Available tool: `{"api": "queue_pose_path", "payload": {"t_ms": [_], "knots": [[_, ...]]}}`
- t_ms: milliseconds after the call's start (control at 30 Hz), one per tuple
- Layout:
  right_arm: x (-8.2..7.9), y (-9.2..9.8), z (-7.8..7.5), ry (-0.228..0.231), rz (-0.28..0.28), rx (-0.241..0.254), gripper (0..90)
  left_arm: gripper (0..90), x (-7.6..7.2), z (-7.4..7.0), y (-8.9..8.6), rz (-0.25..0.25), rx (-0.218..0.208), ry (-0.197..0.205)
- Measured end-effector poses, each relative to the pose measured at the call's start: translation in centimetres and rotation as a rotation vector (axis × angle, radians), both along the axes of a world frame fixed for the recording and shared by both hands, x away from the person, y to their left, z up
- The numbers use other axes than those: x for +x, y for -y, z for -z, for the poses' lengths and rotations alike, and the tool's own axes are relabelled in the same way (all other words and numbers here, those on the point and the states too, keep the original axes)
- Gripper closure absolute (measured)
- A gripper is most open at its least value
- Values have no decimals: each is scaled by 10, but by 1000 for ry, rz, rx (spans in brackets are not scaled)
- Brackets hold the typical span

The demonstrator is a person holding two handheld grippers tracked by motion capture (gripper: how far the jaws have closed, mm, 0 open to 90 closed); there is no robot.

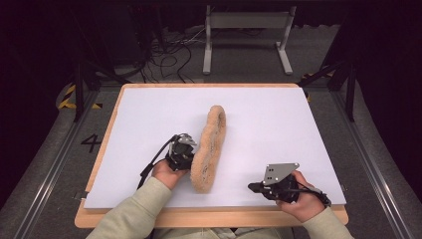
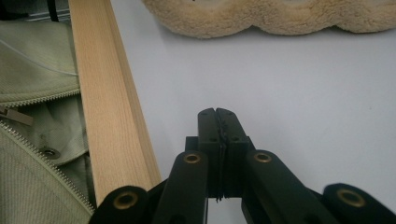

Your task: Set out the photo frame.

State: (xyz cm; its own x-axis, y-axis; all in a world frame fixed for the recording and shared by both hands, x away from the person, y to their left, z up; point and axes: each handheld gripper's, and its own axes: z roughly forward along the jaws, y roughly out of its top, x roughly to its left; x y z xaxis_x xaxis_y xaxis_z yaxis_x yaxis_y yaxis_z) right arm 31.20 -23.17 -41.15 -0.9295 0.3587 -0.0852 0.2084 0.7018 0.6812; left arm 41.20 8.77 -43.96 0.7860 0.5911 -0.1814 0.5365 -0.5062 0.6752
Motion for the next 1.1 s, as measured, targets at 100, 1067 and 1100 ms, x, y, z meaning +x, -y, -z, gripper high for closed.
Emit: {"api": "queue_pose_path", "payload": {"t_ms": [100, 1067, 1100], "knots": [[3, 0, -1, -10, 11, 9, 873, 736, -9, -11, -14, -7, -32, 9], [14, 7, -4, -68, 137, 50, 707, 532, -60, -92, -32, -26, -207, 96], [14, 7, -3, -69, 137, 50, 707, 573, -64, -93, -31, -11, -208, 96]]}}
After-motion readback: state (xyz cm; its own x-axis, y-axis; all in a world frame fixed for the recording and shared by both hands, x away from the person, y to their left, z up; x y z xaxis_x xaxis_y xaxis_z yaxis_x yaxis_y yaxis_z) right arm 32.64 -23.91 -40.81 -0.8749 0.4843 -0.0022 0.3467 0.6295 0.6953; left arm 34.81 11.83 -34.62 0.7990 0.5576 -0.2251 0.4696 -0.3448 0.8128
